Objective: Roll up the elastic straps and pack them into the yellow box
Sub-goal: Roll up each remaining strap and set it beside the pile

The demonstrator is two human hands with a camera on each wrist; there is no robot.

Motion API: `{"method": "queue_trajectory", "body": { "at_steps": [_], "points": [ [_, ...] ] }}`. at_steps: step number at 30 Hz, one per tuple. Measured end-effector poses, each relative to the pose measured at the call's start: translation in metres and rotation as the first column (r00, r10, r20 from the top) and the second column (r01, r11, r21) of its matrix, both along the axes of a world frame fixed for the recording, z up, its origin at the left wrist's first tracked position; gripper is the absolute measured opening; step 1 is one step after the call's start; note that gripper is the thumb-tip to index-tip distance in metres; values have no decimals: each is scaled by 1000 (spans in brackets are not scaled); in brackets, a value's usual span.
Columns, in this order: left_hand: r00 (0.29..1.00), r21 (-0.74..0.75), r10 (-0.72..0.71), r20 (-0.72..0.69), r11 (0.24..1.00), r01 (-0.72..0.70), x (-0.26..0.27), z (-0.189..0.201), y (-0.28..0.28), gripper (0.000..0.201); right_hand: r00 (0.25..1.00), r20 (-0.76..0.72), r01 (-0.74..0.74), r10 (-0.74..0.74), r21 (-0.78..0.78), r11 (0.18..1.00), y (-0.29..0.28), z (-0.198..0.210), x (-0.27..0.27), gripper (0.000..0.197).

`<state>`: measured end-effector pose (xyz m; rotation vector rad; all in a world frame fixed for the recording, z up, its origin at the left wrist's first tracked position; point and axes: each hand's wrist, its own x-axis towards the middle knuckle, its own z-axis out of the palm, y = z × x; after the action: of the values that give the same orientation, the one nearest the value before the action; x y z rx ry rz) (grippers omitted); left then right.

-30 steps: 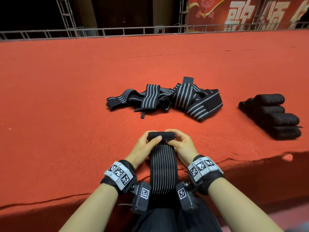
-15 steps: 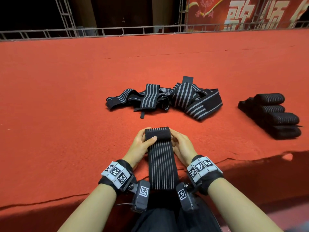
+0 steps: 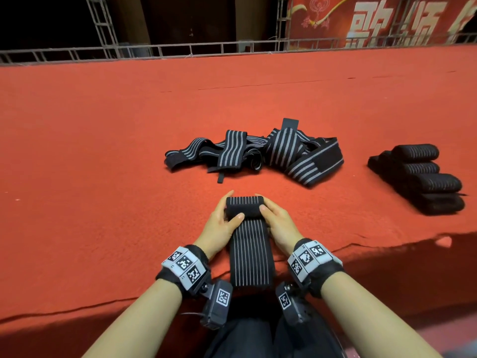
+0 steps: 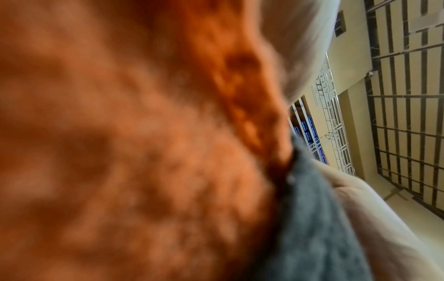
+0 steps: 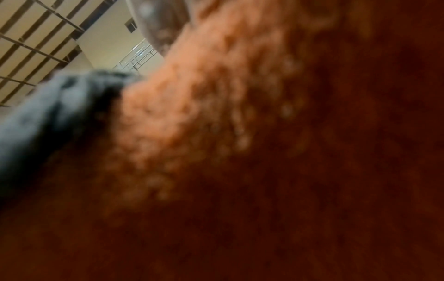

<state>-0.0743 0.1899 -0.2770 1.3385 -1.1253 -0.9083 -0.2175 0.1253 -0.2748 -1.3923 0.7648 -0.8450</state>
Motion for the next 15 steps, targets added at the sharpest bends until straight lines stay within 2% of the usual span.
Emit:
{"method": "queue_trajectory", "body": {
  "at_steps": [3, 6, 8, 11, 15],
  "points": [
    [998, 15, 1, -69, 1000, 0, 3, -1, 2, 66, 1000, -11, -29, 29, 1, 1000, -1, -1, -1, 36],
    [992, 51, 49, -119, 998, -43, 4, -2, 0, 60, 999, 32, -18, 18, 14, 1000, 0, 0, -5, 36],
    [992, 70, 62, -108, 996, -55, 2, 0, -1, 49, 996, 92, -19, 14, 49, 999, 0, 0, -6, 37],
    [999, 71, 5, -46, 997, -2, -4, 3, 0, 28, 983, 185, -1, -22, 128, 992, -1, -1, -9, 39],
    [998, 57, -34, -48, 998, 37, -9, 9, 5, 28, 978, 209, -12, -23, 164, 986, -2, -2, -9, 43]
  ]
}}
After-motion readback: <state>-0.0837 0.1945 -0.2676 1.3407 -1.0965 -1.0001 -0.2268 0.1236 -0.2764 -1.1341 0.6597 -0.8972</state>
